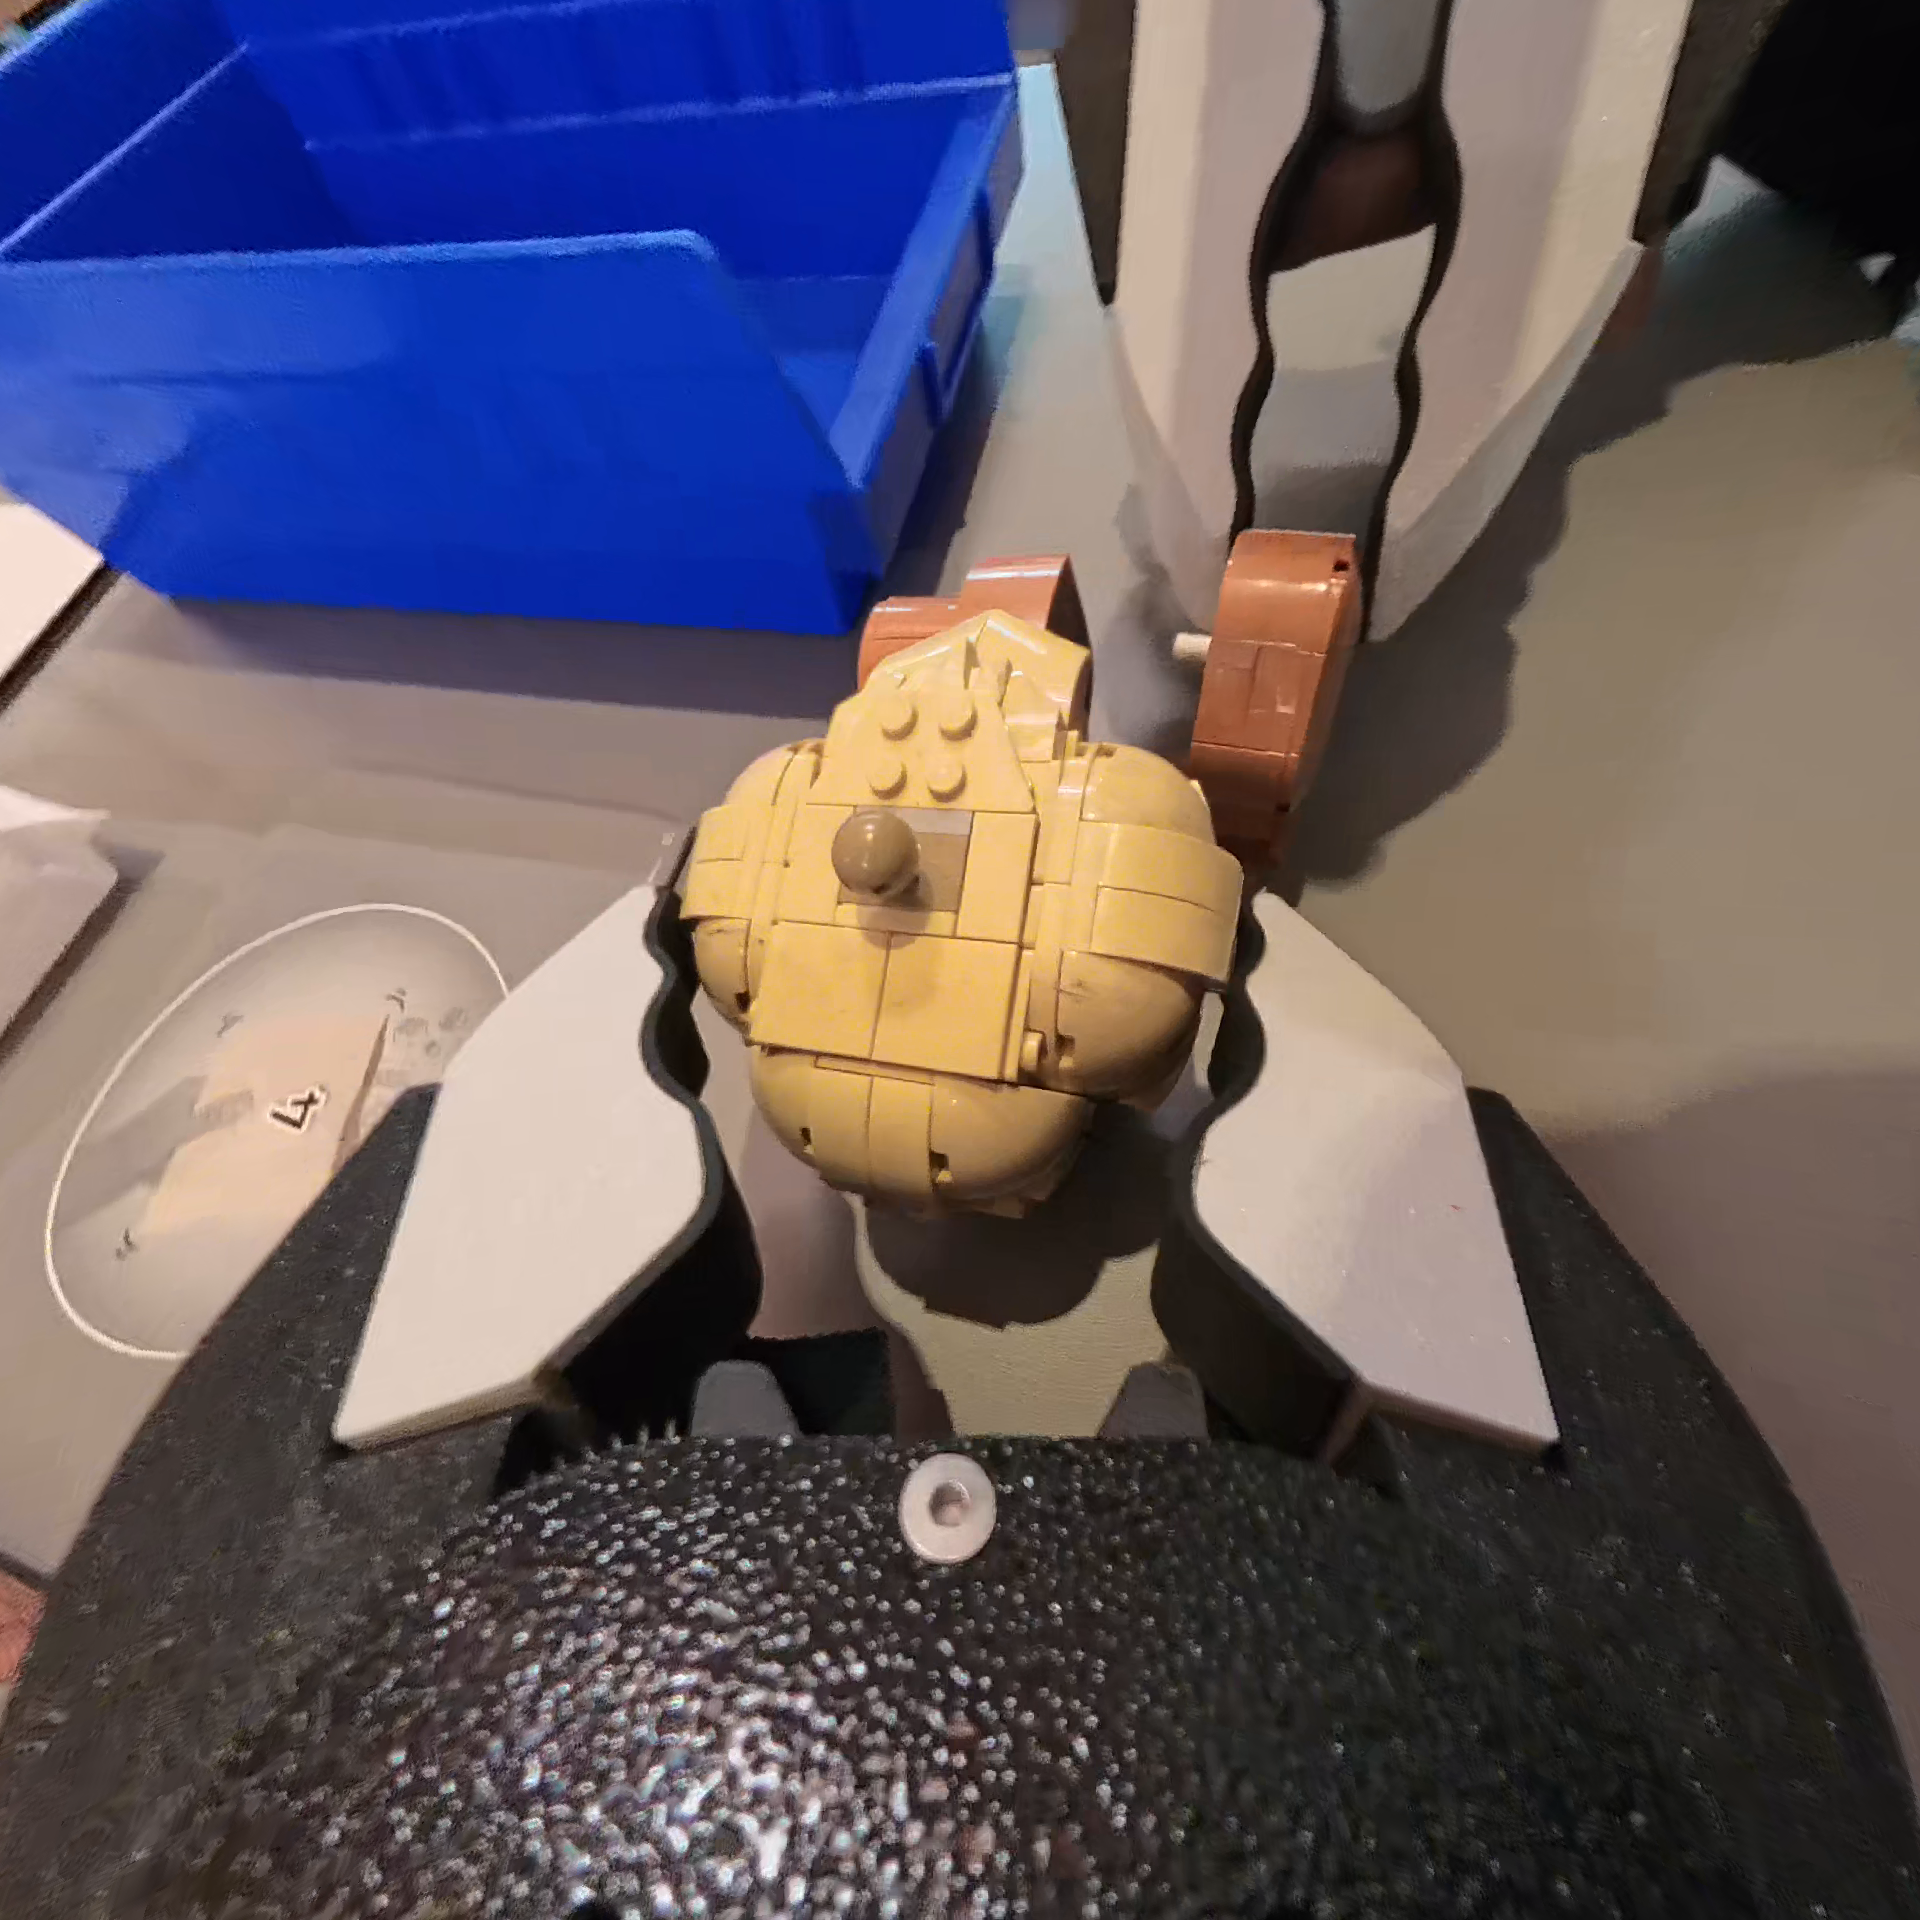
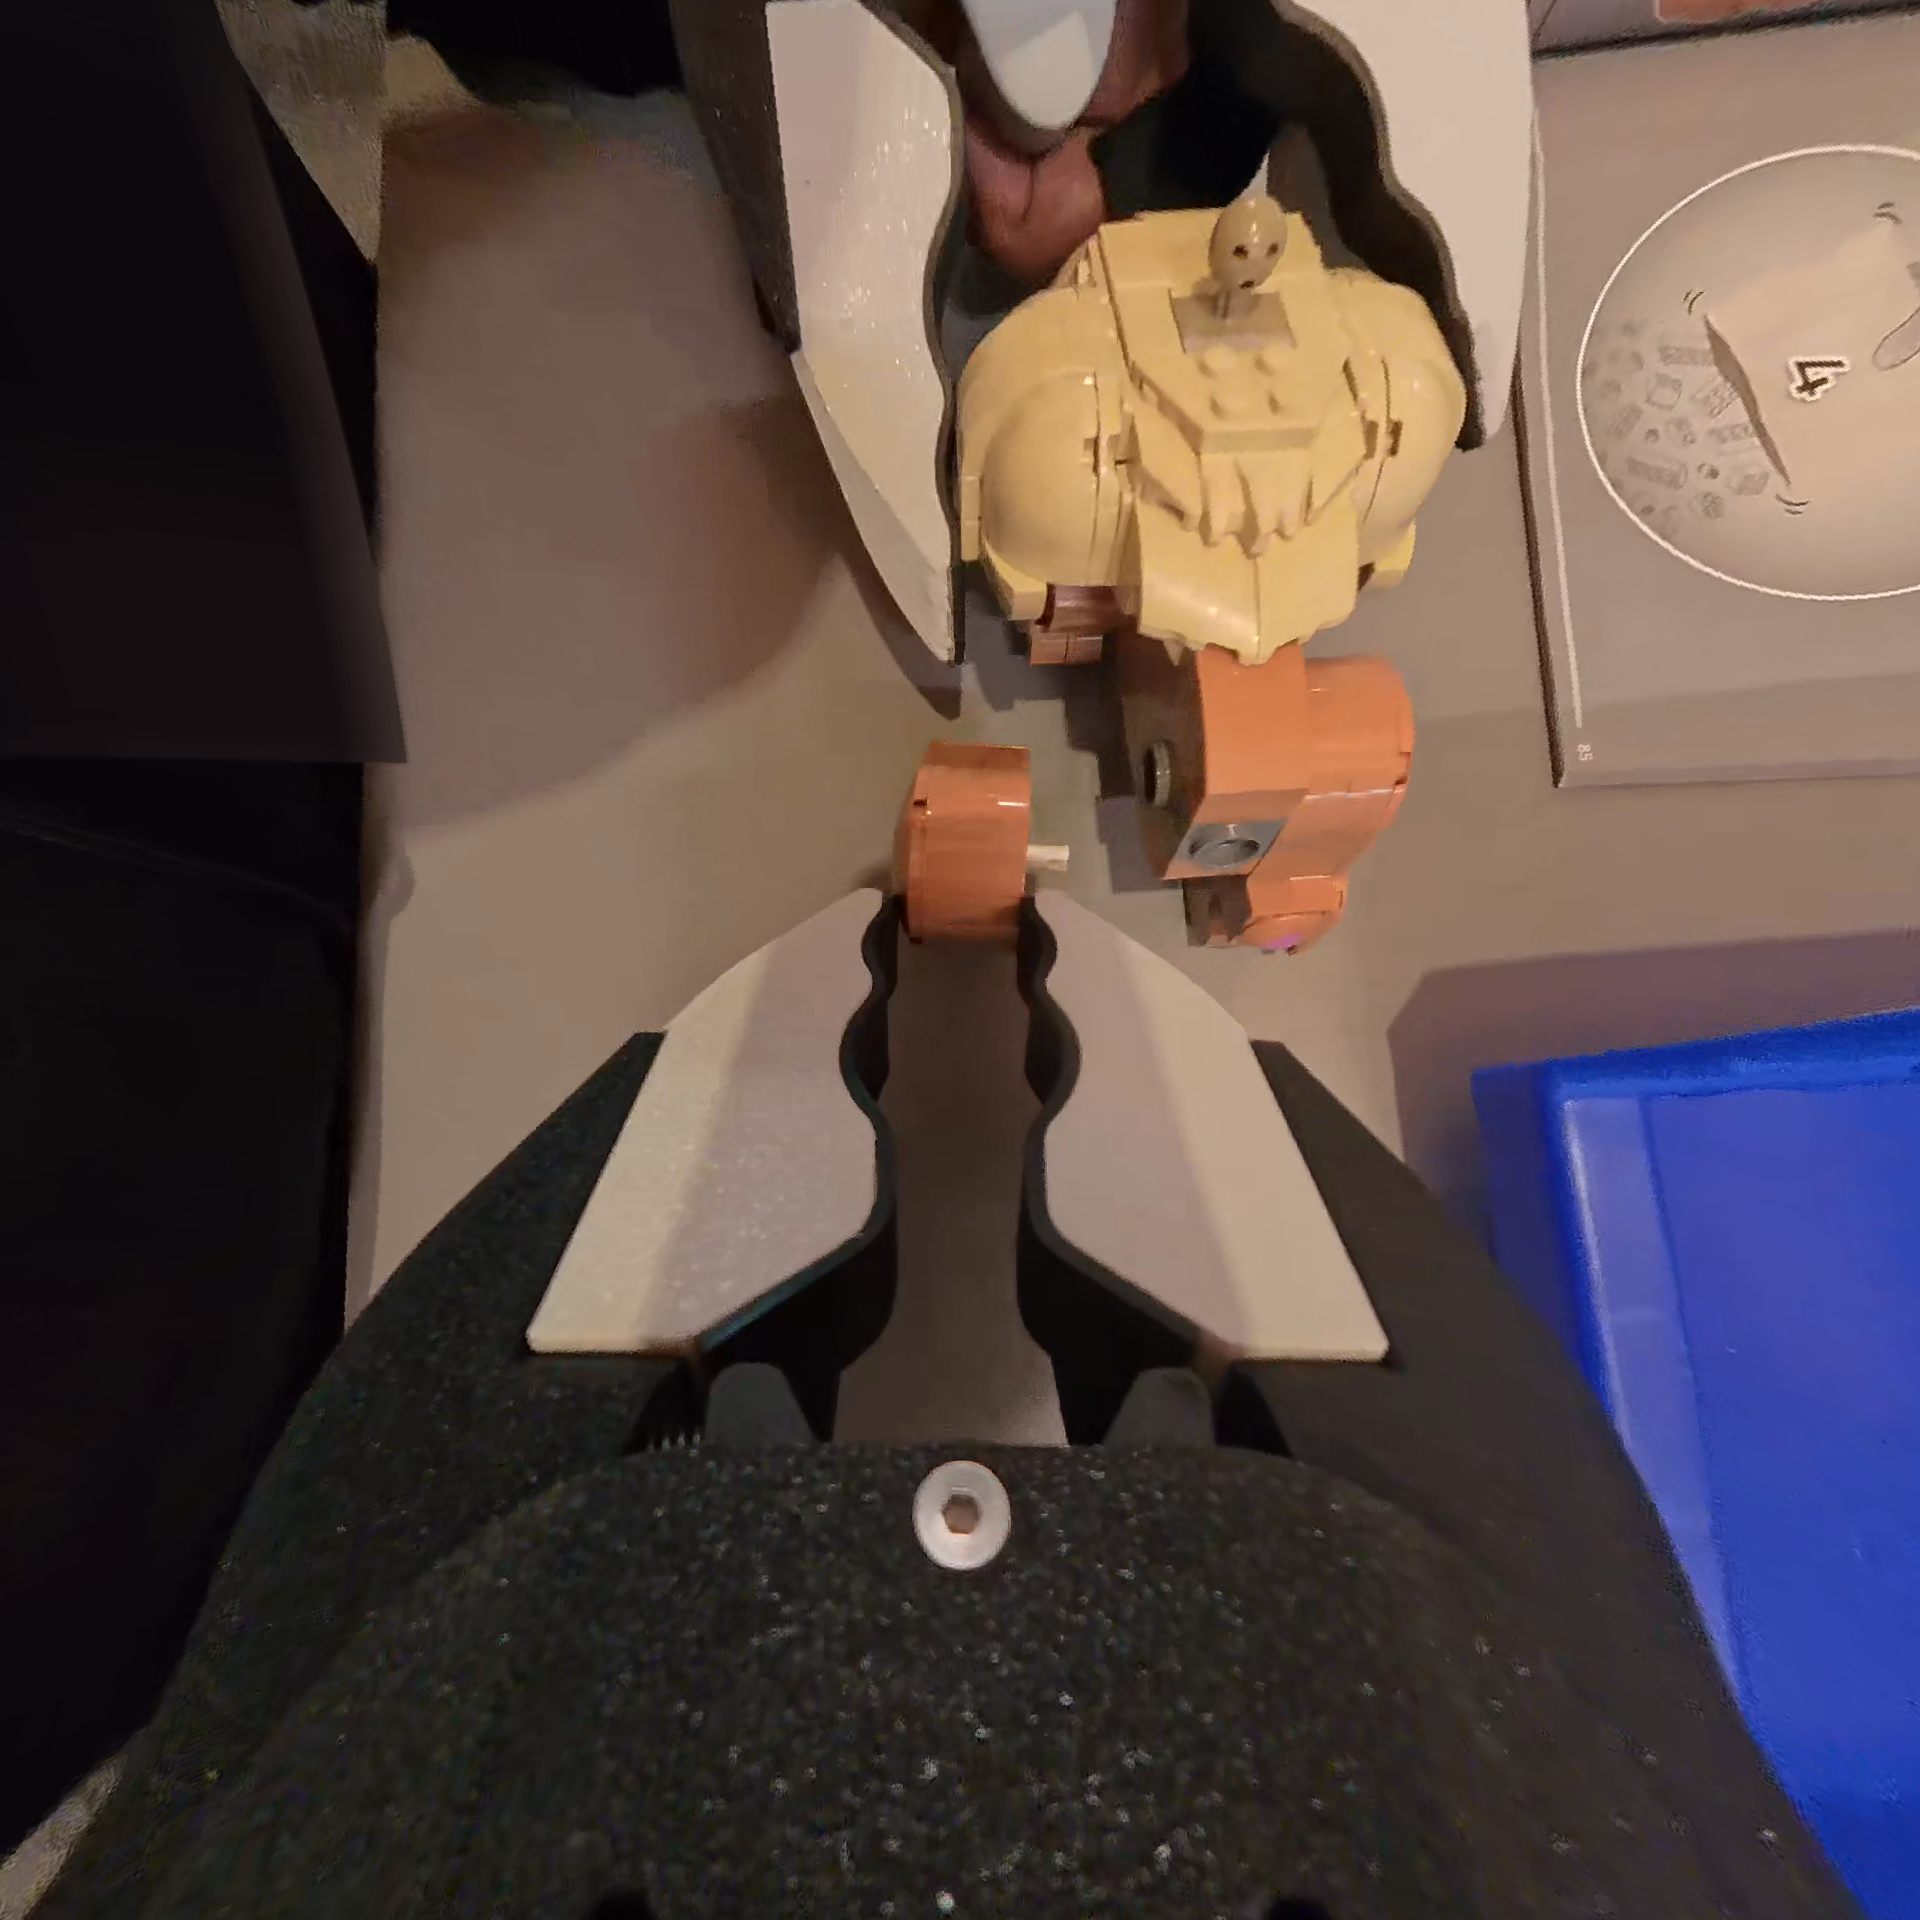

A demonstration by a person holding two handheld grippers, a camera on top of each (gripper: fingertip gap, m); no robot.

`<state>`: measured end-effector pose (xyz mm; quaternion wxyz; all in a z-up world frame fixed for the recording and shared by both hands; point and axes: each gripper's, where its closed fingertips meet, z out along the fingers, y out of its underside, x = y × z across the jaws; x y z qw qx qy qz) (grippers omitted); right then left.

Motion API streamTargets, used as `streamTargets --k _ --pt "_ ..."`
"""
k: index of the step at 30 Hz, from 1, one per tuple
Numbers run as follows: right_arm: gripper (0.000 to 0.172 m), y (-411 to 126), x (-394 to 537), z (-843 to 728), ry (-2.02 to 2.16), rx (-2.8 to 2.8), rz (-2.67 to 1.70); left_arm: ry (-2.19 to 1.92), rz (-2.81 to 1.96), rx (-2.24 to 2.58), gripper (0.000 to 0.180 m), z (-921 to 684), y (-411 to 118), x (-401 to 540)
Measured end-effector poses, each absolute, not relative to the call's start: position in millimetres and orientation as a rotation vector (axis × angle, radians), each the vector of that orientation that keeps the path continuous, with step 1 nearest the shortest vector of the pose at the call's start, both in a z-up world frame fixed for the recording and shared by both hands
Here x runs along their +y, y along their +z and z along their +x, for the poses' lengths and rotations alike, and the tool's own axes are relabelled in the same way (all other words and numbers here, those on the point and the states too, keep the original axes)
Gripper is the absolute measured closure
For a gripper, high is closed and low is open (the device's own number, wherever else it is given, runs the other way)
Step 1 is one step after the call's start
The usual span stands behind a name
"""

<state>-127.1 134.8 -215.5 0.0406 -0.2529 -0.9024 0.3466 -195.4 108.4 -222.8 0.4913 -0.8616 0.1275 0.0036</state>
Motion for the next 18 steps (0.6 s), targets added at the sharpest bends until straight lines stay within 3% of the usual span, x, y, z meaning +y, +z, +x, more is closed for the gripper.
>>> streamTargets --k 18 --pt "0.150 -218 132 -138 0.725 -2.805 -0.711 0.025 -2.112 0.275 0.084 -186 -223 106"
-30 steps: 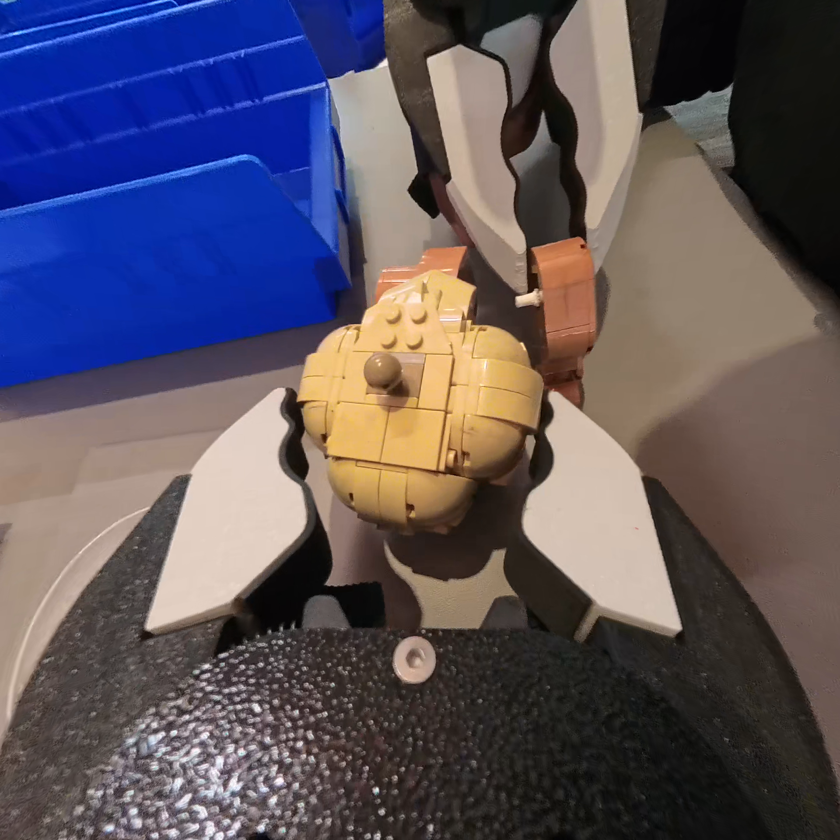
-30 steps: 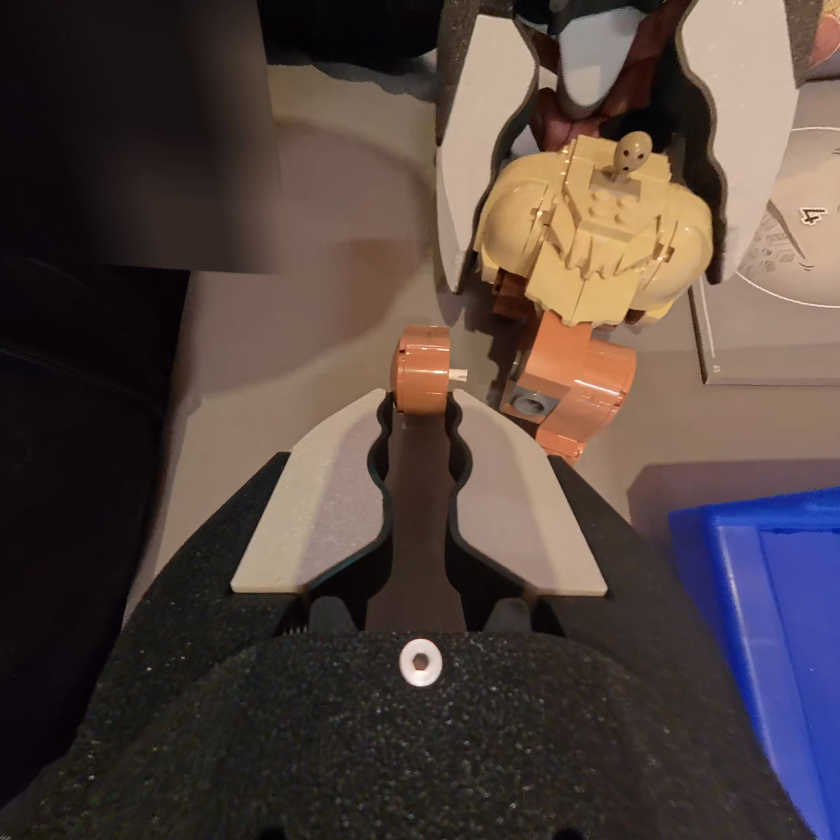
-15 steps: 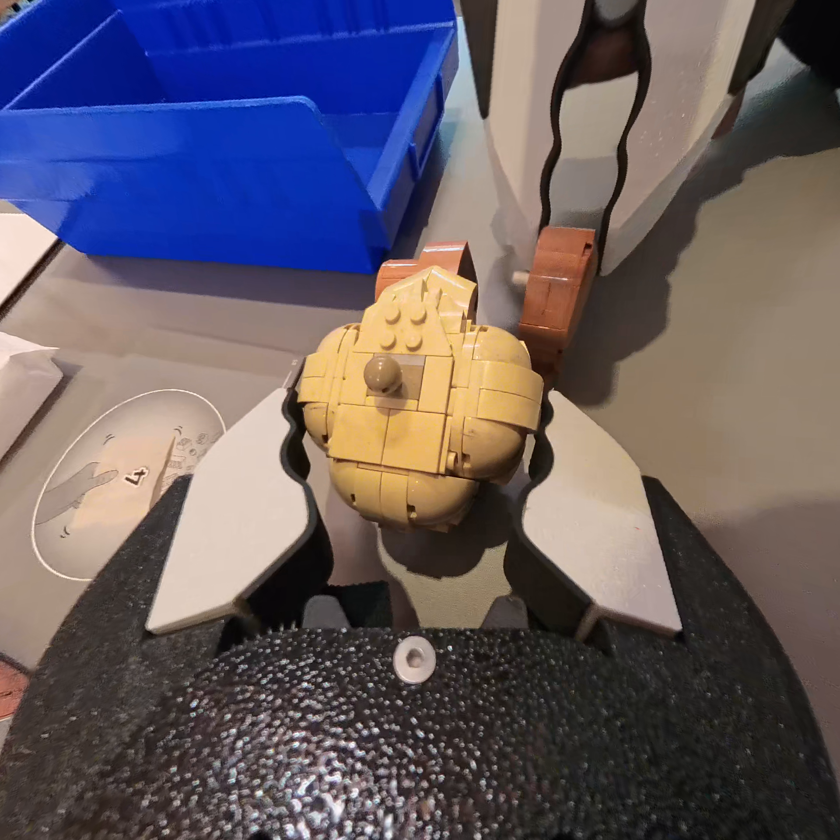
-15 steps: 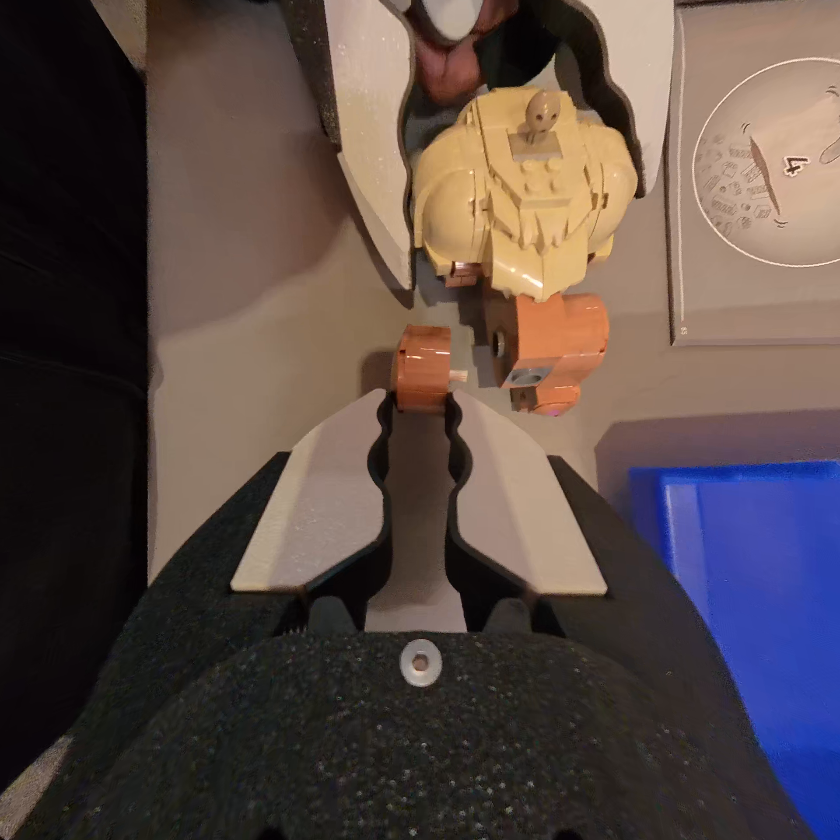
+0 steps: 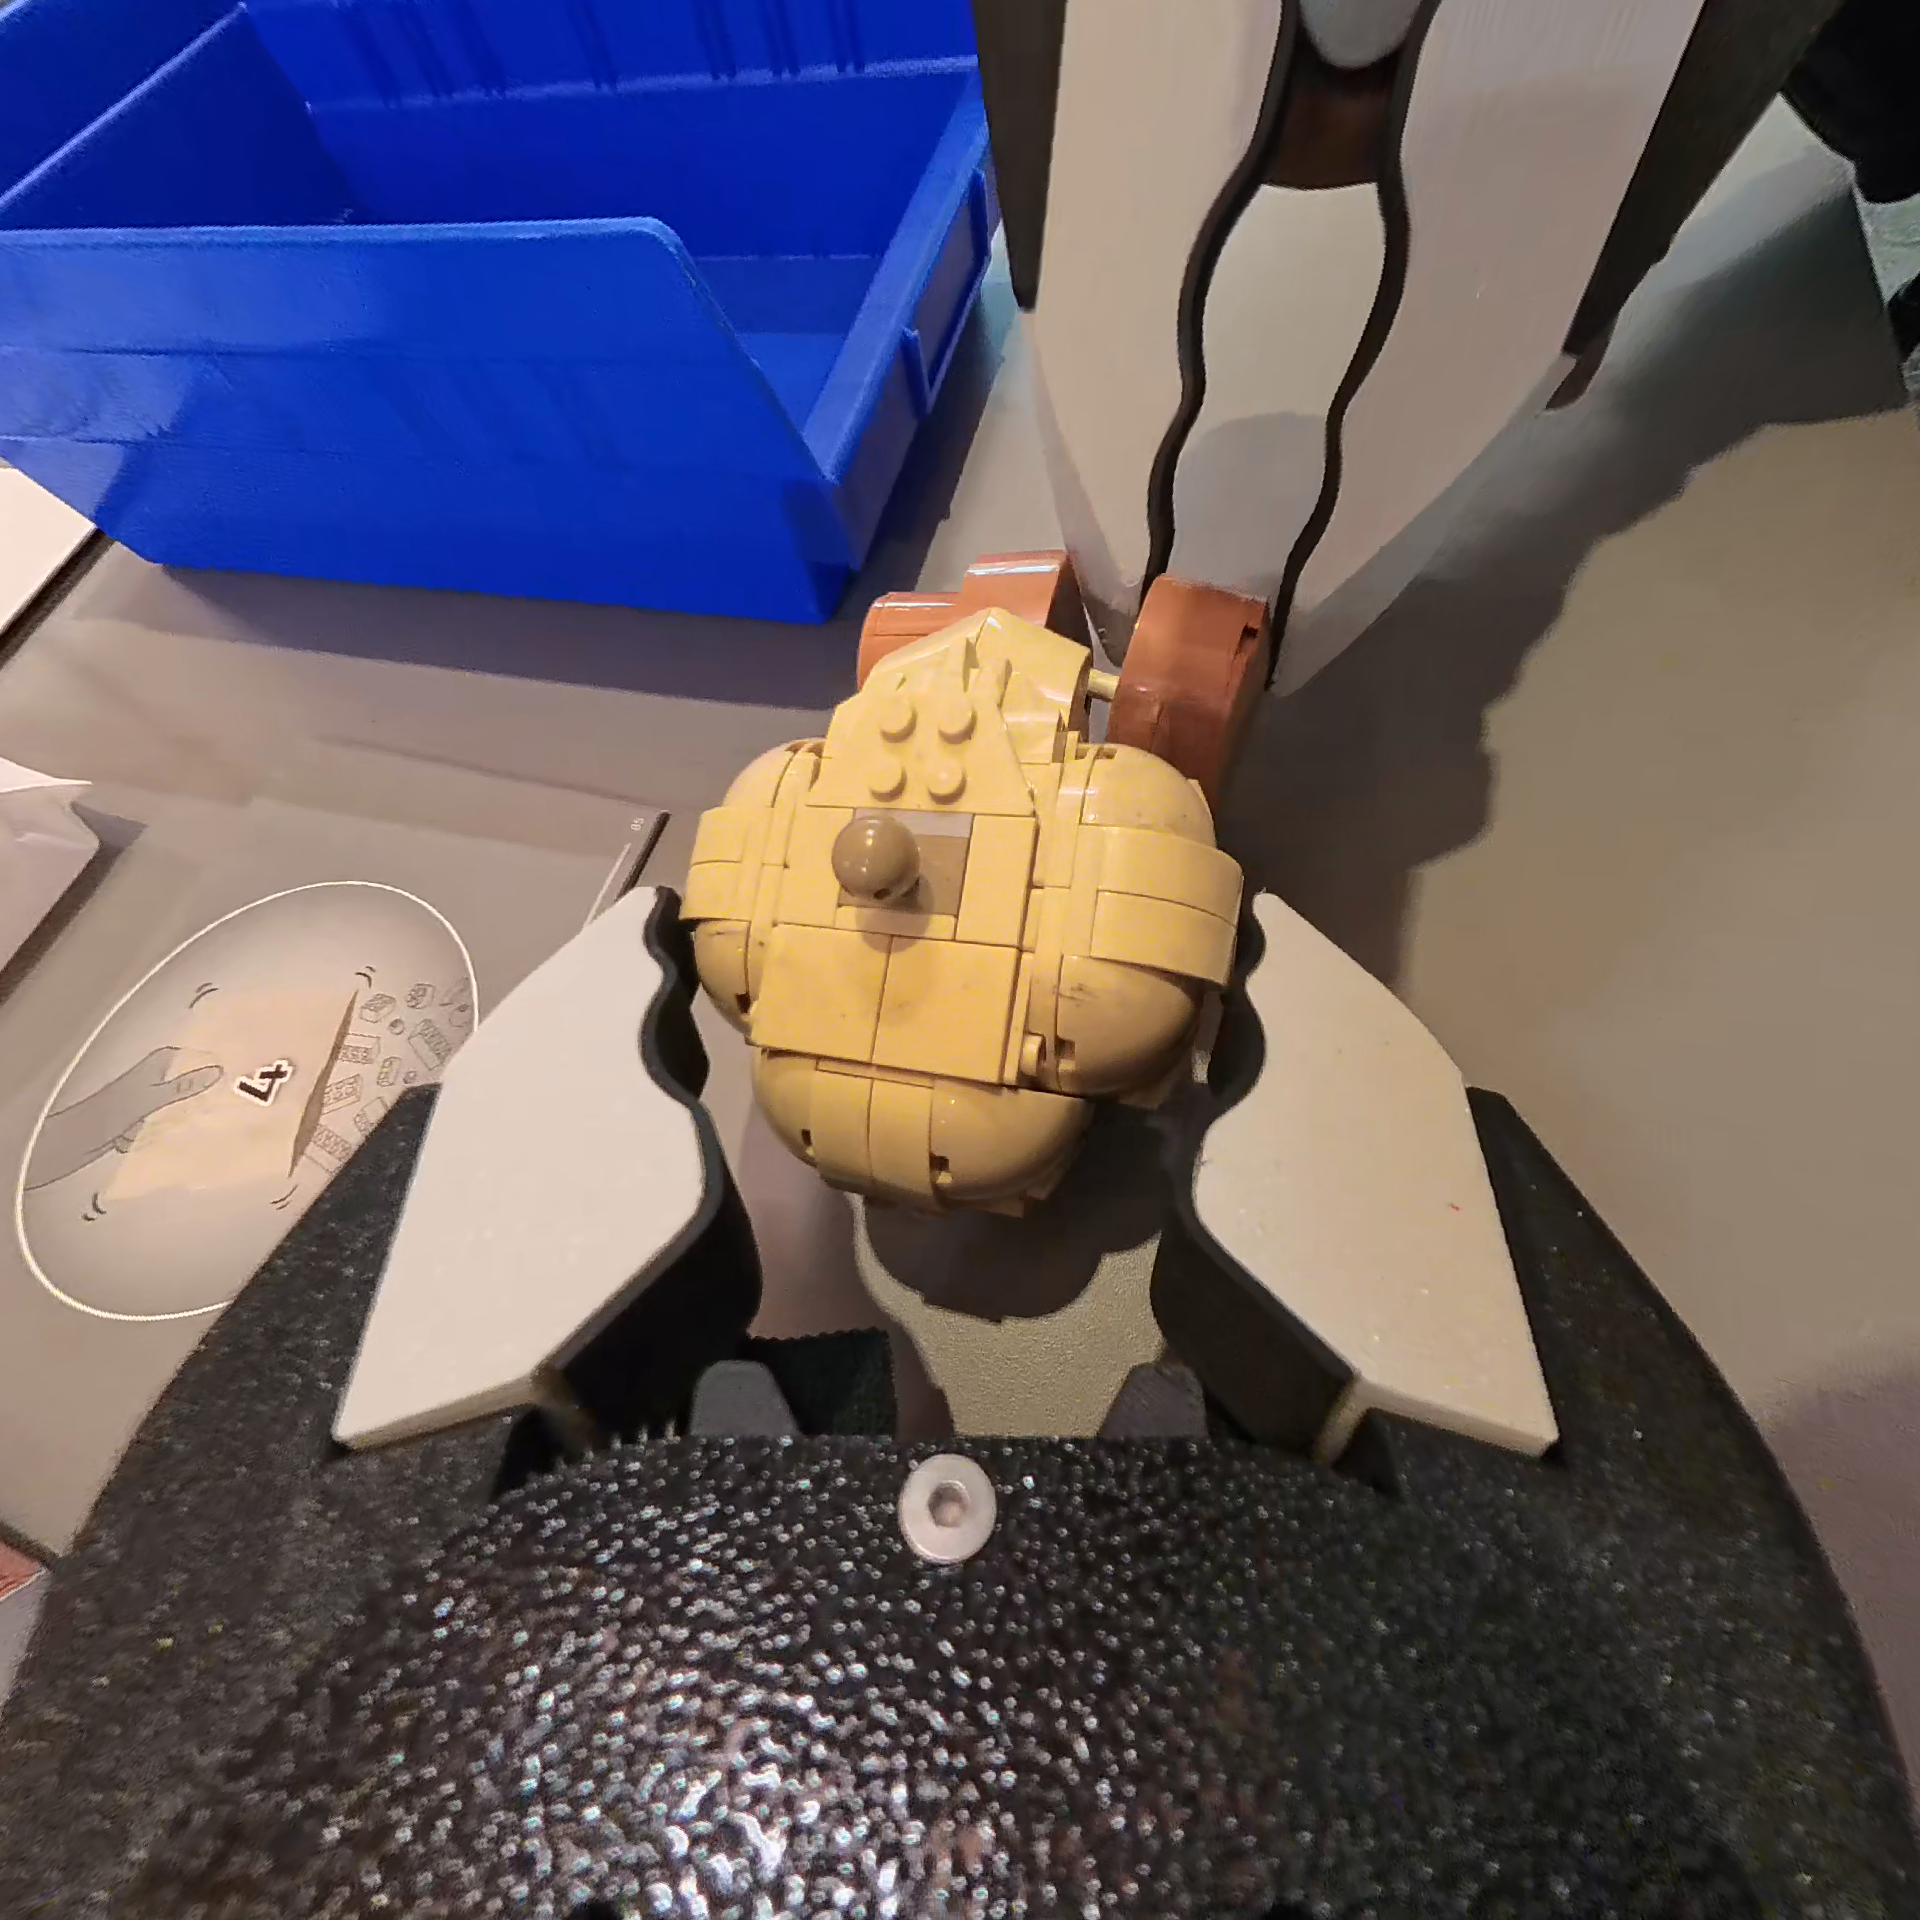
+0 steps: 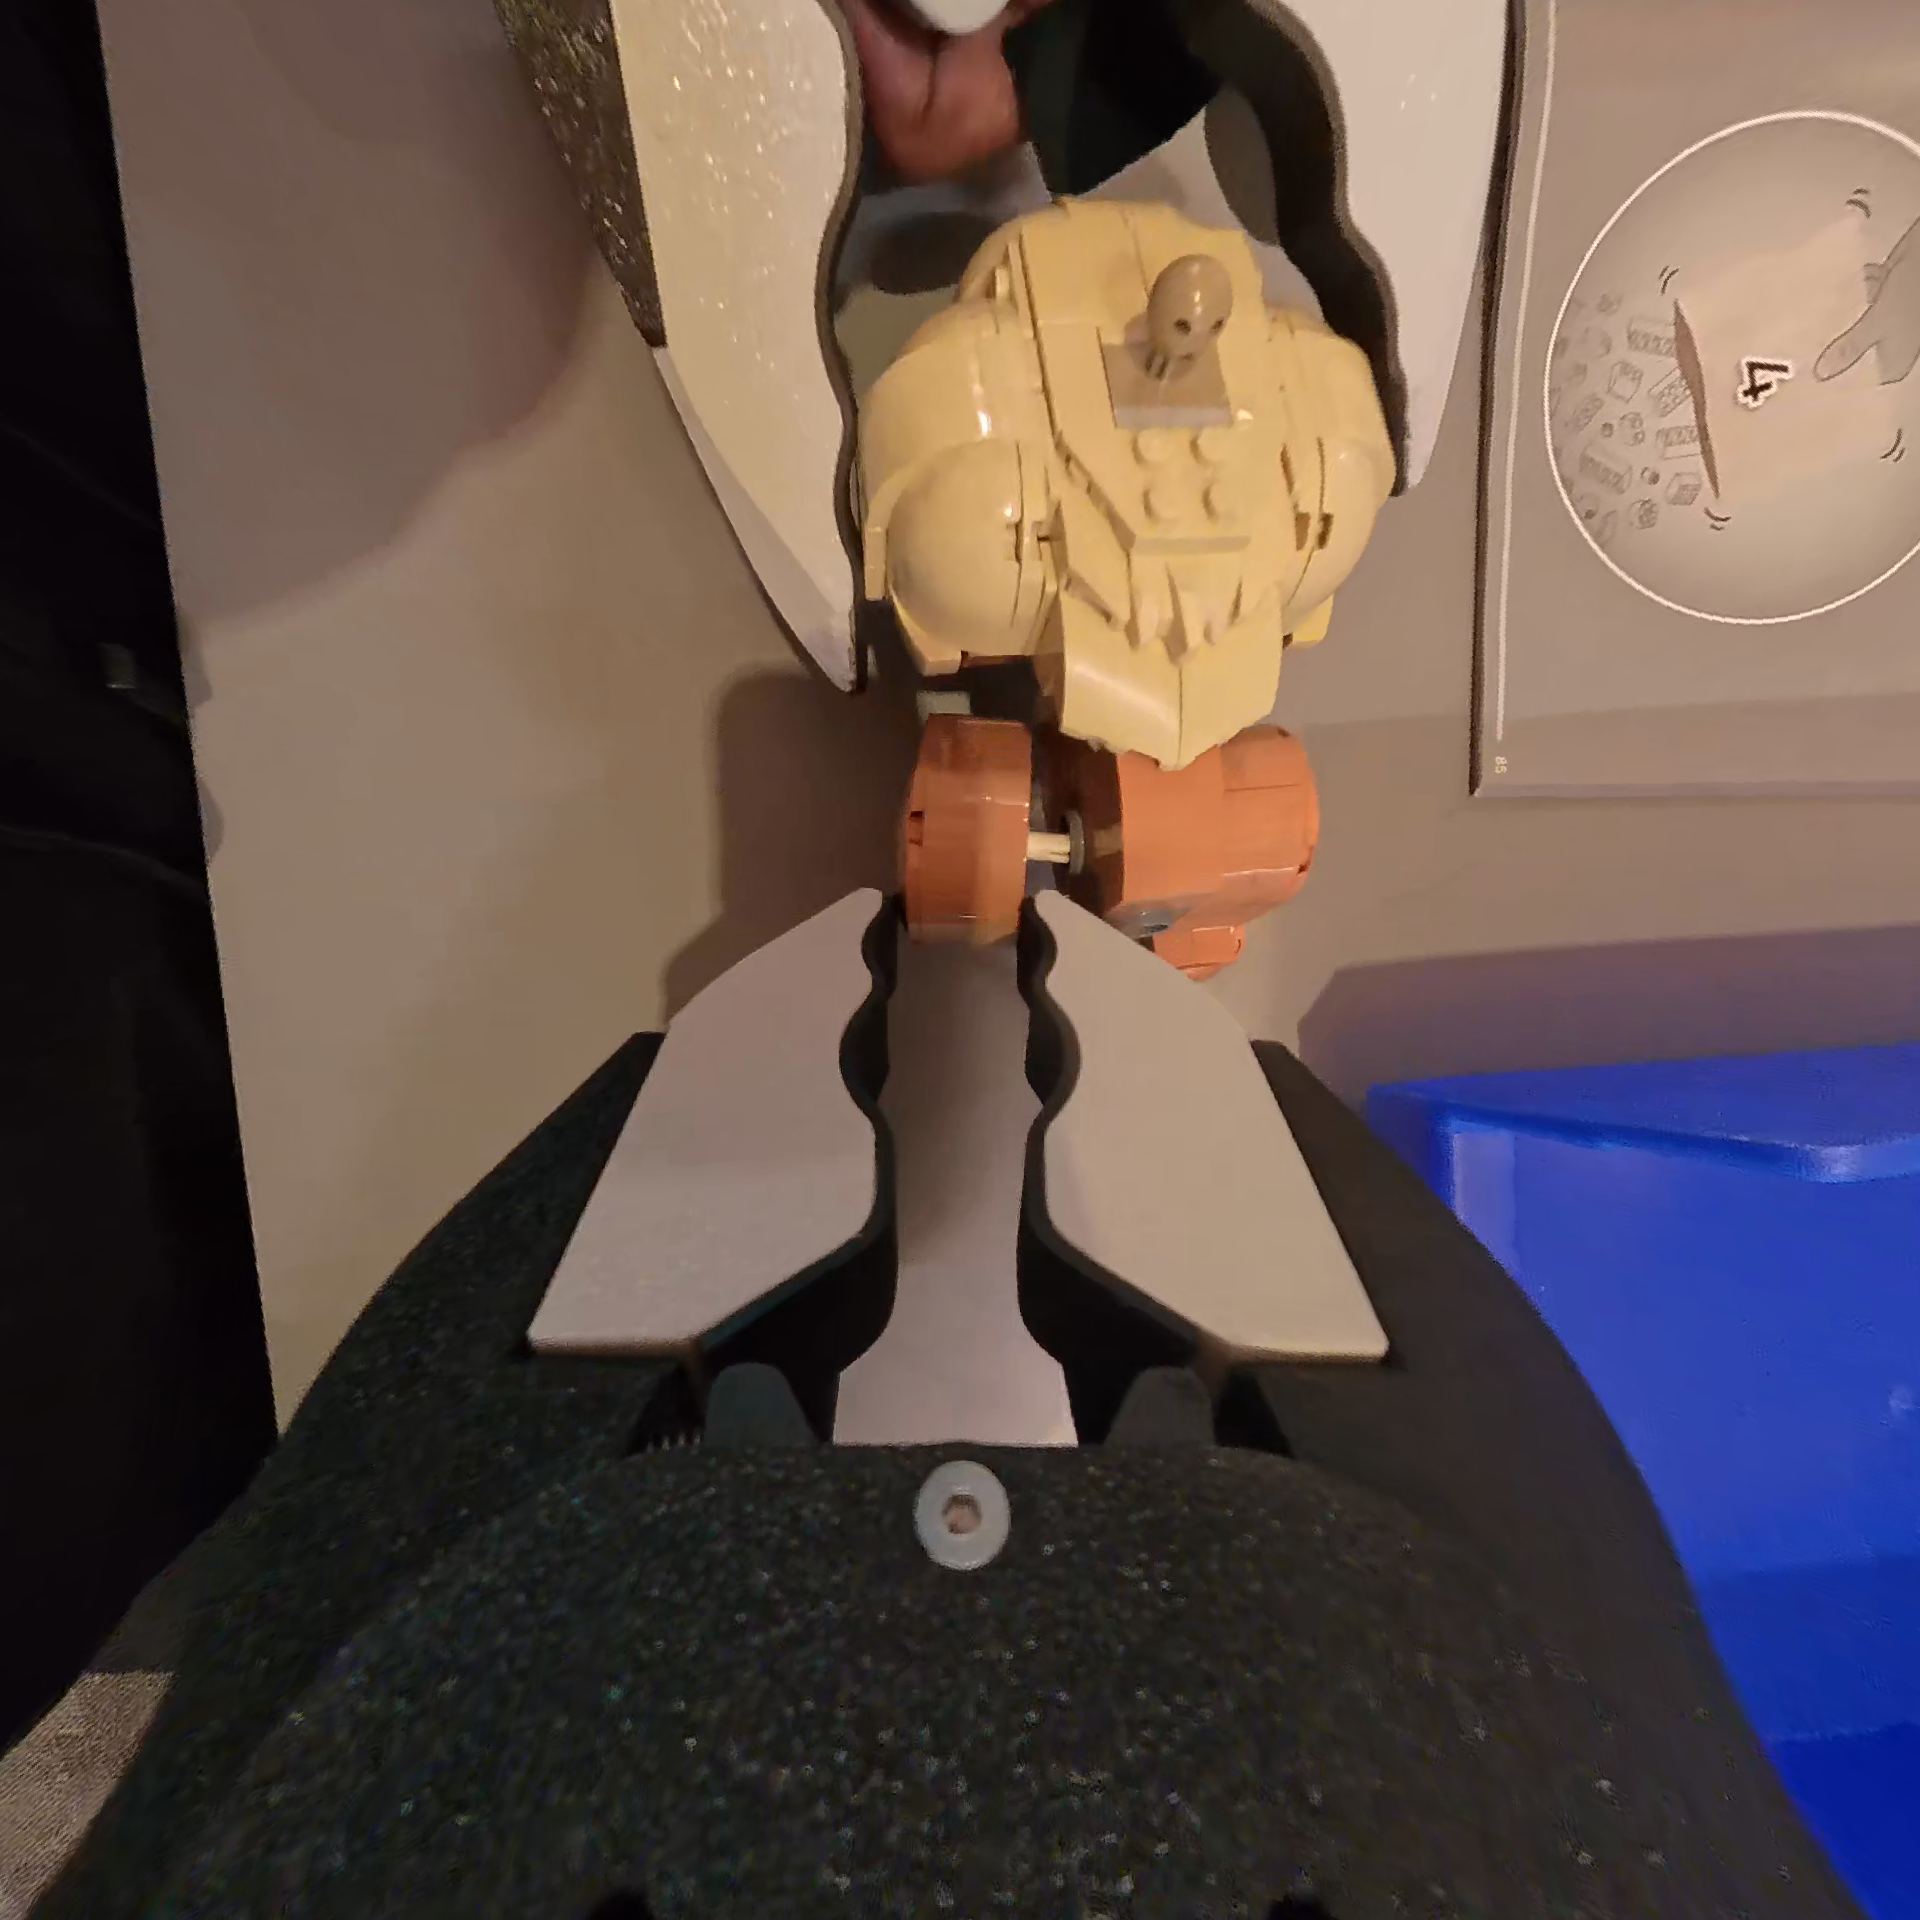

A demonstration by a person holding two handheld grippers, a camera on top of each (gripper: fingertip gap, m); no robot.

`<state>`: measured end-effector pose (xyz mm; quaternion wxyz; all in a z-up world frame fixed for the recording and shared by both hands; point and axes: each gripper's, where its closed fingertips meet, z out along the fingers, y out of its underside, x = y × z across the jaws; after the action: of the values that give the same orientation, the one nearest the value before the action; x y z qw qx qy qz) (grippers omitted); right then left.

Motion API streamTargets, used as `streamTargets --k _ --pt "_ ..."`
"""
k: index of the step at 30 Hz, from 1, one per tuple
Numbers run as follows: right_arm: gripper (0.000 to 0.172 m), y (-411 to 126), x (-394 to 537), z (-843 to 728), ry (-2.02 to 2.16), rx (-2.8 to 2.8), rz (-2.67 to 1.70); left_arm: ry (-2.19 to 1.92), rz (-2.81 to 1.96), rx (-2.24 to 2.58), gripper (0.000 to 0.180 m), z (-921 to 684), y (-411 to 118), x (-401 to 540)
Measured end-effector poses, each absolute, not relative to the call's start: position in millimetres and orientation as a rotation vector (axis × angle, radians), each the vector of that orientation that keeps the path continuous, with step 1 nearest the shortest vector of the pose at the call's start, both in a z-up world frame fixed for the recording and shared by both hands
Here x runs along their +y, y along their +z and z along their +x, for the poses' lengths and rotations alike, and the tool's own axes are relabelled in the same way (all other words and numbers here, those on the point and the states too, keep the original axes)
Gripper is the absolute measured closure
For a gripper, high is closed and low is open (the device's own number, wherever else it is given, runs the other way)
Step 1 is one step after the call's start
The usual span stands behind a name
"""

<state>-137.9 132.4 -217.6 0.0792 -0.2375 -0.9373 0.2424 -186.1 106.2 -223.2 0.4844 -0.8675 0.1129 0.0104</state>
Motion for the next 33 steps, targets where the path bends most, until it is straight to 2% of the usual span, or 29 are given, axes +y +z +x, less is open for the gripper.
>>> streamTargets --k 17,19,21,28,33 --pt "0.147 -217 139 -149 0.673 -2.571 -0.787 0.040 -2.112 0.241 0.084 -191 -223 107" --pt "0.142 -215 141 -152 0.678 -2.511 -0.801 0.046 -2.113 0.231 0.084 -193 -223 107" --pt "0.128 -213 146 -157 0.667 -2.439 -0.825 0.046 -2.115 0.227 0.084 -194 -223 107" --pt "0.118 -216 150 -162 0.726 -2.368 -0.817 0.046 -2.119 0.231 0.084 -194 -223 107" --pt "0.120 -215 145 -163 0.776 -2.396 -0.672 0.044 -2.125 0.243 0.084 -194 -223 106"
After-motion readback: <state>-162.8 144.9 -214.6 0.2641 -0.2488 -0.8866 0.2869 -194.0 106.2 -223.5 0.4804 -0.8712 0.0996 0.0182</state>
